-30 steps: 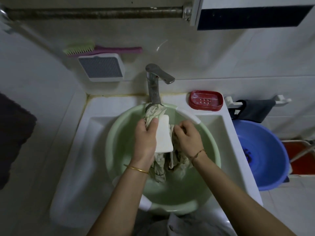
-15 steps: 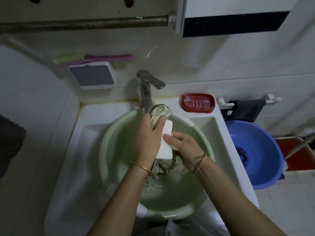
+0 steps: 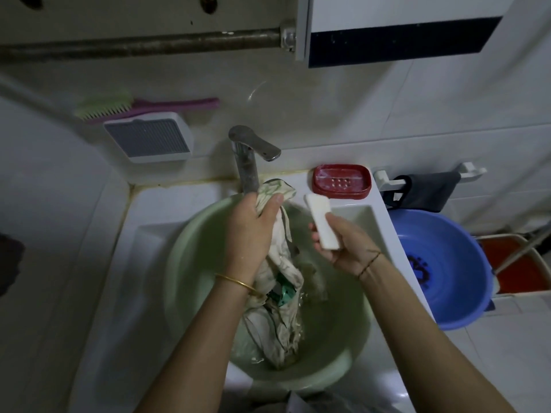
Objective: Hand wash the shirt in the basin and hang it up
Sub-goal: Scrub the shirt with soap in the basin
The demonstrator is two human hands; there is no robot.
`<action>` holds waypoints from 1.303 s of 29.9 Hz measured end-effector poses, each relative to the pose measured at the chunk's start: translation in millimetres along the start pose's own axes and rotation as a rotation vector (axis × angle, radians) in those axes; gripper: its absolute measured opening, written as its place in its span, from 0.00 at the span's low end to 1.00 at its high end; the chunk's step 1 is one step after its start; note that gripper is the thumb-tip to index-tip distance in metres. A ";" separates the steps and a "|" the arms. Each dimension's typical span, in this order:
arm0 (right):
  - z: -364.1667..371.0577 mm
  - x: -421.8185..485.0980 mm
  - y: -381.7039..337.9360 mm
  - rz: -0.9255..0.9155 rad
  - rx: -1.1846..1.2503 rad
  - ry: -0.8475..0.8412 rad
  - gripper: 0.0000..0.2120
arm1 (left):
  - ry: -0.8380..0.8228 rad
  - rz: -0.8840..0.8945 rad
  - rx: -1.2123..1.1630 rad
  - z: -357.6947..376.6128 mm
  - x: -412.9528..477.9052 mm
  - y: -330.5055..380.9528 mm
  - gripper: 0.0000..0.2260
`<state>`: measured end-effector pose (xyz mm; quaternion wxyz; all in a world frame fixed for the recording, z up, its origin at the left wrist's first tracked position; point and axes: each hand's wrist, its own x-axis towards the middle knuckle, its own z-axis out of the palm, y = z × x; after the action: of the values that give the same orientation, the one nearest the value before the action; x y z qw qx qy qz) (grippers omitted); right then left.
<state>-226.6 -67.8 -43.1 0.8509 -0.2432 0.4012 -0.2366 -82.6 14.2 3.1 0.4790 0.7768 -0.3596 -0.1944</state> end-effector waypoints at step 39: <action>-2.8 5.1 9.2 -0.260 -0.979 -0.369 0.08 | 0.083 -0.344 -0.525 -23.9 -10.6 -6.0 0.24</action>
<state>-224.0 -64.4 -53.2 0.6582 -0.6964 0.2750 -0.0787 -72.0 38.2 8.5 0.6375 0.6834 -0.1405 -0.3268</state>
